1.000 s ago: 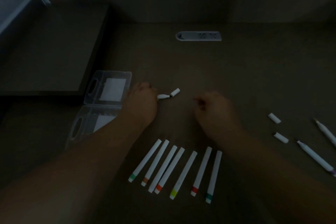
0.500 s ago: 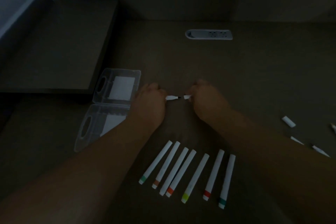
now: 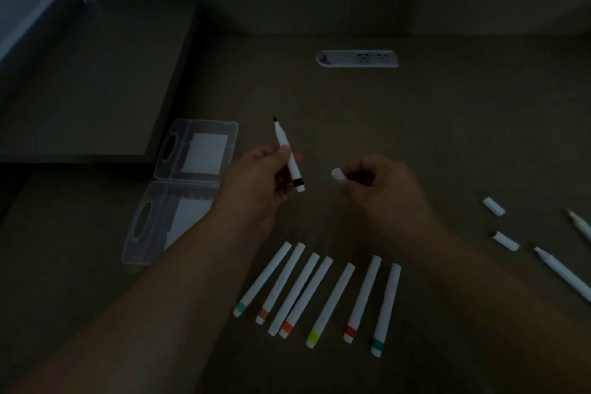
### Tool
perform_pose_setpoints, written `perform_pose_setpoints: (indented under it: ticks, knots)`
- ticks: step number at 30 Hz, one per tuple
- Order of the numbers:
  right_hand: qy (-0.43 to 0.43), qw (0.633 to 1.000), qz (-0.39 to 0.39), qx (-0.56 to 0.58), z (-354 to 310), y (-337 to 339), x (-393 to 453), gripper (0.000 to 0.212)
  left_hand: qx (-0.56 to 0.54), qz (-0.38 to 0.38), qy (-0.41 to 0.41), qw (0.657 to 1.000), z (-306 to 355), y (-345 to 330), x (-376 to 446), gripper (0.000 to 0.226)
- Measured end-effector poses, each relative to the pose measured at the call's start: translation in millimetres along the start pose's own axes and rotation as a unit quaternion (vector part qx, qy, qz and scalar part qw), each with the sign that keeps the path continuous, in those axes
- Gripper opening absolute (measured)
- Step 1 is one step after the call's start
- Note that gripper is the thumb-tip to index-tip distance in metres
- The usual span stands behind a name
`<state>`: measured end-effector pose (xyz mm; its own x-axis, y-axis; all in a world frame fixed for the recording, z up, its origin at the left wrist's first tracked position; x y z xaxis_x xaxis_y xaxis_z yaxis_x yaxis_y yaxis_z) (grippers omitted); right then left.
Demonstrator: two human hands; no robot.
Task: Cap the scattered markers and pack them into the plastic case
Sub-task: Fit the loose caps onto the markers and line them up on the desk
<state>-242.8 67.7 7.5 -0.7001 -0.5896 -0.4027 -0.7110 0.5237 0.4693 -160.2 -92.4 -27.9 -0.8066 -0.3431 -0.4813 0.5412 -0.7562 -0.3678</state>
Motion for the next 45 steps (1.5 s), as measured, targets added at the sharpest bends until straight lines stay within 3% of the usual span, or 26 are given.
perform_pose_setpoints:
  ticks: [4,8,12,16,18,22,29,38,41,45]
  knots:
    - [0.006,0.998,-0.001,0.067,-3.3,6.5,-17.4,0.013,-0.043,-0.032,0.015,0.998,-8.5,-12.2,-9.6,0.013]
    - [0.003,0.976,-0.039,0.214,3.4,4.2,-30.0,0.029,-0.047,-0.059,0.027,0.997,-19.6,-22.3,-17.4,0.017]
    - [-0.083,0.894,-0.084,0.433,26.7,-17.2,-36.6,0.022,-0.025,-0.078,0.027,0.996,-26.5,-31.9,-21.6,0.019]
    - [-0.177,0.807,-0.117,0.551,41.4,-38.5,-45.2,0.018,0.009,-0.108,0.022,0.994,-28.5,-42.7,-25.6,0.020]
    - [-0.196,0.784,-0.118,0.577,45.1,-42.3,-48.4,0.019,0.020,-0.119,0.018,0.993,-29.5,-45.9,-26.6,0.021]
    - [-0.216,0.774,-0.115,0.584,49.4,-44.1,-54.4,0.017,0.035,-0.121,0.015,0.992,-30.6,-47.9,-27.2,0.022]
    - [-0.213,0.781,-0.111,0.577,50.0,-42.8,-56.6,0.016,0.065,-0.107,0.019,0.992,-31.6,-45.3,-32.0,0.020]
    - [-0.063,0.930,-0.002,0.362,28.5,16.2,-49.8,0.011,0.270,-0.106,-0.003,0.957,-29.0,-45.5,-53.3,0.012]
    - [-0.025,0.957,0.021,0.289,18.3,26.4,-49.9,0.009,0.299,-0.113,-0.009,0.947,-28.9,-47.7,-57.7,0.012]
    - [-0.001,0.966,0.023,0.256,13.9,26.9,-47.2,0.008,0.322,-0.122,-0.007,0.939,-28.5,-52.2,-60.0,0.011]
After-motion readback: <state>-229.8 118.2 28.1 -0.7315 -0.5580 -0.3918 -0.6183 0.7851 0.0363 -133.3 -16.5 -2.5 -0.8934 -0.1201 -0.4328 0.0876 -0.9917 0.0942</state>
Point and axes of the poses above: each hand's wrist, its own x-axis towards the middle knuckle, its own y-axis out of the back of the hand, z = x × y, the point moved 10 cm from there along x, towards the middle knuckle, and after that the axes turned 13 degrees about -z, right-handed, at the moved point
